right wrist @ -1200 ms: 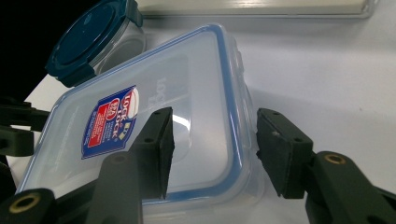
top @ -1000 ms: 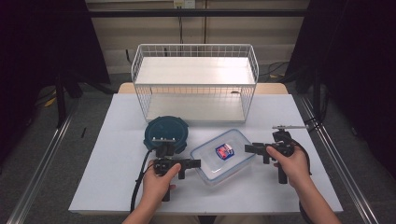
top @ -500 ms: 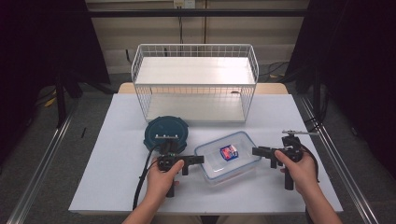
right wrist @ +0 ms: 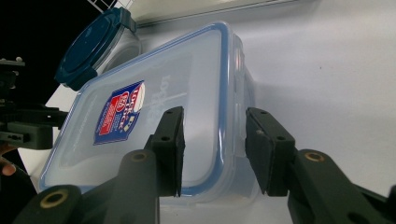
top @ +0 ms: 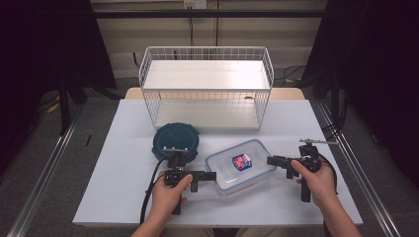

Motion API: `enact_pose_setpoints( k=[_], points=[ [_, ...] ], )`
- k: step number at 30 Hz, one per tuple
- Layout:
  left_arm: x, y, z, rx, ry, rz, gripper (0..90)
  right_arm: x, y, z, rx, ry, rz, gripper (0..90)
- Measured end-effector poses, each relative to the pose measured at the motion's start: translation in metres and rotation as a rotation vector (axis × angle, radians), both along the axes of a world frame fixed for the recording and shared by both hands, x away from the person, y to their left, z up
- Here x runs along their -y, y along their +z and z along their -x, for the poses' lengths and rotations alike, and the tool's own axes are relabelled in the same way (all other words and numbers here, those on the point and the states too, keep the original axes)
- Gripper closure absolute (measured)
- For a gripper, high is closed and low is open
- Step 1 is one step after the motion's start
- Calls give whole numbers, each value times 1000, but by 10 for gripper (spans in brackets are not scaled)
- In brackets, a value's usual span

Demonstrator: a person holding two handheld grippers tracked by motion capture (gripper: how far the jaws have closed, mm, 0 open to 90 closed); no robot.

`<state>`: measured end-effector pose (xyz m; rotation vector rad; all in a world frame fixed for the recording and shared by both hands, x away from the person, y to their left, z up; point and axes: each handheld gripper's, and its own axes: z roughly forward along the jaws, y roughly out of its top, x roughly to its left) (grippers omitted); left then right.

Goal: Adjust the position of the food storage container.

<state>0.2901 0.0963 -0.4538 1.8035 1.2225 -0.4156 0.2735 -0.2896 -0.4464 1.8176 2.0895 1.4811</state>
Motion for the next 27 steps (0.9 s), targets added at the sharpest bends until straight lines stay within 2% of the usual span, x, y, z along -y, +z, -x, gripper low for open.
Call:
enact_pose_setpoints(
  k=[5,8,10,13,15,16,18,22,25,26,27],
  points=[
    [5,-2,3,3,-42,8,385,0,-1,0,2,1,-7,586],
    [4,-2,3,2,-37,10,401,0,0,0,-1,0,-1,586],
    [2,-1,4,7,-20,17,461,-1,1,0,-3,0,3,587],
    [3,-1,5,14,-4,14,463,-1,0,0,-7,-7,-2,589],
    [2,-3,6,10,14,32,469,0,-1,1,-8,-16,-14,591],
    [2,-5,7,-2,38,53,476,0,-1,1,-9,-17,-18,591],
    [2,-6,8,-10,48,69,485,0,0,3,-13,-19,-14,590],
    [4,-6,4,-7,68,71,492,1,0,5,-25,-27,-16,589],
    [5,-5,-1,6,99,56,495,0,1,8,-32,-38,-20,589],
    [5,-4,-3,-1,114,62,495,0,0,9,-33,-40,-22,587],
    [5,-5,-6,15,117,55,494,-1,0,10,-44,-48,-36,583]
  ],
)
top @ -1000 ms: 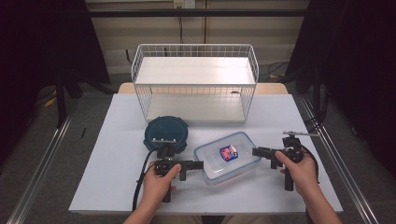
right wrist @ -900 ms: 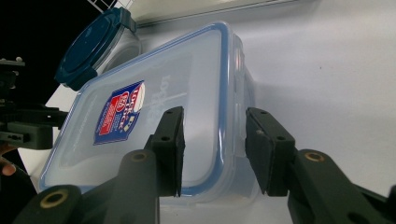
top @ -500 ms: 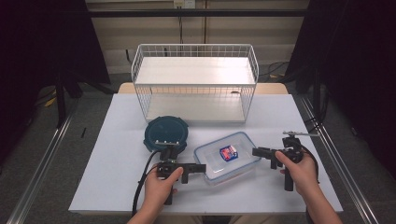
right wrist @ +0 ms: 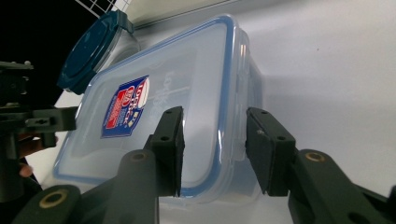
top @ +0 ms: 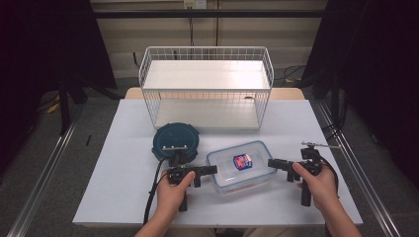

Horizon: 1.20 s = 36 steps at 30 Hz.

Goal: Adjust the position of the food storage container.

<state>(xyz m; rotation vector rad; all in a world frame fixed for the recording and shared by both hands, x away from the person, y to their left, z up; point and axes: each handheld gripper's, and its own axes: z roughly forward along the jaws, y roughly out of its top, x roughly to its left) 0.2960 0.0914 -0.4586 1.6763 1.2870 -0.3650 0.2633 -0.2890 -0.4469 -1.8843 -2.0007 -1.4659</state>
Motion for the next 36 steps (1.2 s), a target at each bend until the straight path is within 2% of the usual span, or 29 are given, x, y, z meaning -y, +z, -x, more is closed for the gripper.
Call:
enact_pose_setpoints(
  k=[3,12,16,18,20,21,23,24,26,28,33,36],
  points=[
    [1,0,-5,-7,21,4,495,0,-1,2,-2,-5,-15,579],
    [3,-1,-11,23,59,10,499,-5,0,11,-15,-13,-2,572],
    [2,-1,-12,36,58,5,495,-5,-3,16,-51,-28,-53,557],
    [1,-1,-12,43,52,5,498,-6,-3,17,-41,-31,-47,549],
    [-1,0,-10,52,48,-5,500,-6,-3,15,-22,-31,-35,540],
    [-2,1,-9,58,47,-13,489,-6,-3,15,-15,-35,-45,515],
    [-7,3,-7,55,44,-13,447,-6,-4,13,0,-44,-44,452],
    [-10,4,-5,56,44,-1,437,-3,-6,11,21,-60,-58,439],
    [-13,3,-3,54,43,13,437,-1,-6,10,23,-68,-71,436],
    [-12,1,-2,49,44,5,437,1,-9,6,19,-92,-100,425],
    [-6,-3,-1,42,5,-8,432,3,-13,-1,7,-94,-128,432],
    [-4,-5,-1,20,9,11,401,2,-14,-4,3,-88,-139,439]
  ],
)
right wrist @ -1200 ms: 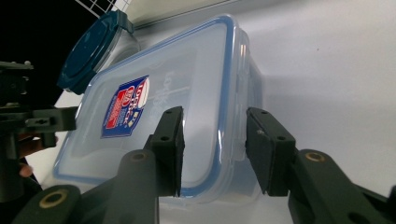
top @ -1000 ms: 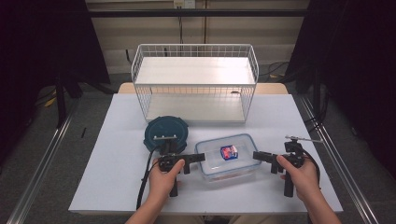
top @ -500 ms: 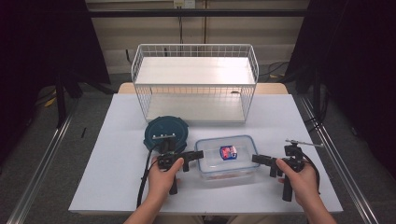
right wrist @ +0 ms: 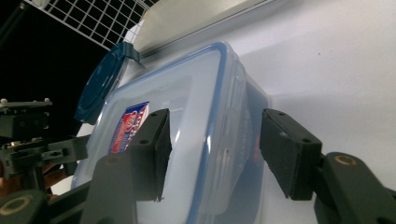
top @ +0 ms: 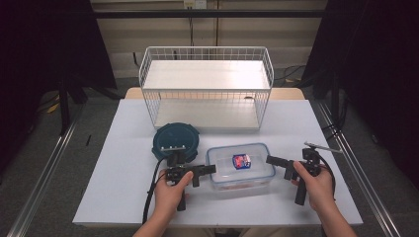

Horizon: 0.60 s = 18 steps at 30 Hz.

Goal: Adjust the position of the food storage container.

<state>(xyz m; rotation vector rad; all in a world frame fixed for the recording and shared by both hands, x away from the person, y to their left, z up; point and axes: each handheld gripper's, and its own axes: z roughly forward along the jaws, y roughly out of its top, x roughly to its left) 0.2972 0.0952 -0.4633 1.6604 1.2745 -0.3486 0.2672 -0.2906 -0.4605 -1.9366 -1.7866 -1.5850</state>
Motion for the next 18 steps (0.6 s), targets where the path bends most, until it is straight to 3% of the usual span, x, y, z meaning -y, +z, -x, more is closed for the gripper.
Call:
enact_pose_setpoints(
  k=[3,5,9,12,15,16,17,18],
  points=[
    [1,-3,0,2,12,8,377,-2,-3,-3,-11,12,-2,439],
    [3,-5,1,-21,7,21,345,-5,-5,-3,-22,20,-2,430],
    [5,-5,1,-9,-13,32,371,-9,-4,-4,-29,25,8,413],
    [6,-10,0,-49,-29,61,358,-9,-4,-4,-34,22,-3,417],
    [7,-9,1,-39,-24,62,347,-8,-5,-3,-37,17,-10,418],
    [4,-11,-1,10,-48,20,348,-9,-5,-3,-36,13,-13,419],
    [6,-10,2,-22,-21,50,347,-8,-6,-2,-39,9,-19,420],
    [7,-10,3,-19,-9,54,347,-8,-6,-2,-39,9,-19,420]
  ],
)
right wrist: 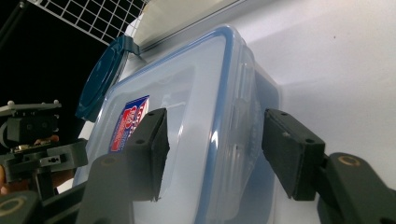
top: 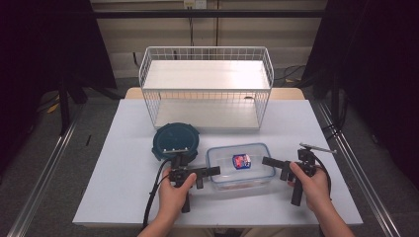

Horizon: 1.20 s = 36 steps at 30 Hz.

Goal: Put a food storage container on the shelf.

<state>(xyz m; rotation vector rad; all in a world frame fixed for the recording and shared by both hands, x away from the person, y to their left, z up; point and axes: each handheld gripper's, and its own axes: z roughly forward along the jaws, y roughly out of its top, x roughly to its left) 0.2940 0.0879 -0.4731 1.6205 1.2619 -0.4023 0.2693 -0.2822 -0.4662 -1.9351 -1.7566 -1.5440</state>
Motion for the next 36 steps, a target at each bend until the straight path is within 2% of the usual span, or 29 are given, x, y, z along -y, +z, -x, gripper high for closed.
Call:
enact_pose_setpoints(
  k=[3,9,12,24,29,36],
  points=[
    [2,0,5,5,41,1,342,1,-1,0,-2,0,-5,426],
    [1,-2,11,-22,110,43,375,3,-1,1,-28,-12,-36,443],
    [2,-3,13,-17,131,51,386,3,-1,0,-30,-12,-36,443],
    [4,-2,13,-7,139,41,374,2,-1,1,-39,-27,-37,446],
    [4,-4,13,-37,164,59,365,2,-2,1,-62,-38,-67,450],
    [5,-6,13,-35,163,62,345,2,-2,1,-71,-43,-75,452]
  ],
)
